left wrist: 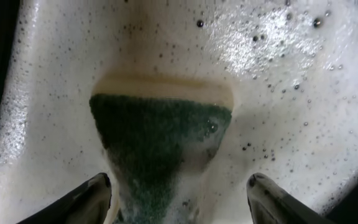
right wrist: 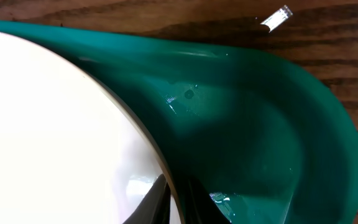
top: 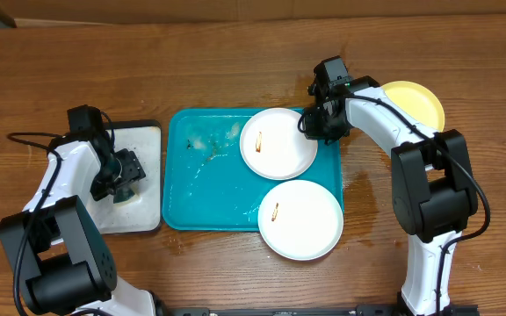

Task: Clean dirty plates on tray and stack at the side

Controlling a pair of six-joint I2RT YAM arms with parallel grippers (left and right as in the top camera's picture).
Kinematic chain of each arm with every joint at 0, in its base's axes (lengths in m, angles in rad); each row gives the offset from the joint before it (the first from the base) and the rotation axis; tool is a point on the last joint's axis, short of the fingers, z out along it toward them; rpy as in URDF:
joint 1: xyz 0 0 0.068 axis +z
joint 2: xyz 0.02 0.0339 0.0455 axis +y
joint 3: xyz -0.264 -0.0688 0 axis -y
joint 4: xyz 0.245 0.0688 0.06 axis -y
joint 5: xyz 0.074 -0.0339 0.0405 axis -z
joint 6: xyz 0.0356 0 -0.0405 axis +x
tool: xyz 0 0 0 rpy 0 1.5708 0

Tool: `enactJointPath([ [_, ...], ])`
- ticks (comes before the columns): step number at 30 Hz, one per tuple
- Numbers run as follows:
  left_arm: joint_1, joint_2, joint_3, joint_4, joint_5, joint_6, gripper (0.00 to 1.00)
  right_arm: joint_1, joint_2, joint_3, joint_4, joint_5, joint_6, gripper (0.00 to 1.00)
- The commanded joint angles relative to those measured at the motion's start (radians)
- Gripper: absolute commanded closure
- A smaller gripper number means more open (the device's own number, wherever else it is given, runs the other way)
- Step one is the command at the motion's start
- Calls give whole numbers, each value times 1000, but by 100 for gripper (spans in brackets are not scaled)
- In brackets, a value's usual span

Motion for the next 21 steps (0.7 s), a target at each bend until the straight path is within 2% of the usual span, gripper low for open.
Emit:
enactJointPath([
  [1, -3, -19, -23, 6, -8, 23, 30, 5, -6, -16, 10, 18, 4, 89],
  [11, -3, -18, -29, 50, -11, 77, 30, 5, -6, -16, 10, 18, 5, 89],
  [12, -3, -17, -29, 53, -11, 80, 31, 5, -6, -16, 10, 16, 5, 85],
  [14, -3, -16, -29, 57, -7, 90, 33, 5, -6, -16, 9, 0, 5, 85],
  [18, -10, -16, -29, 74, 89, 216, 42, 5, -6, -16, 9, -62, 5, 85],
  [21, -10, -16, -29, 87, 104, 251, 39, 5, -6, -16, 2, -77, 6, 85],
])
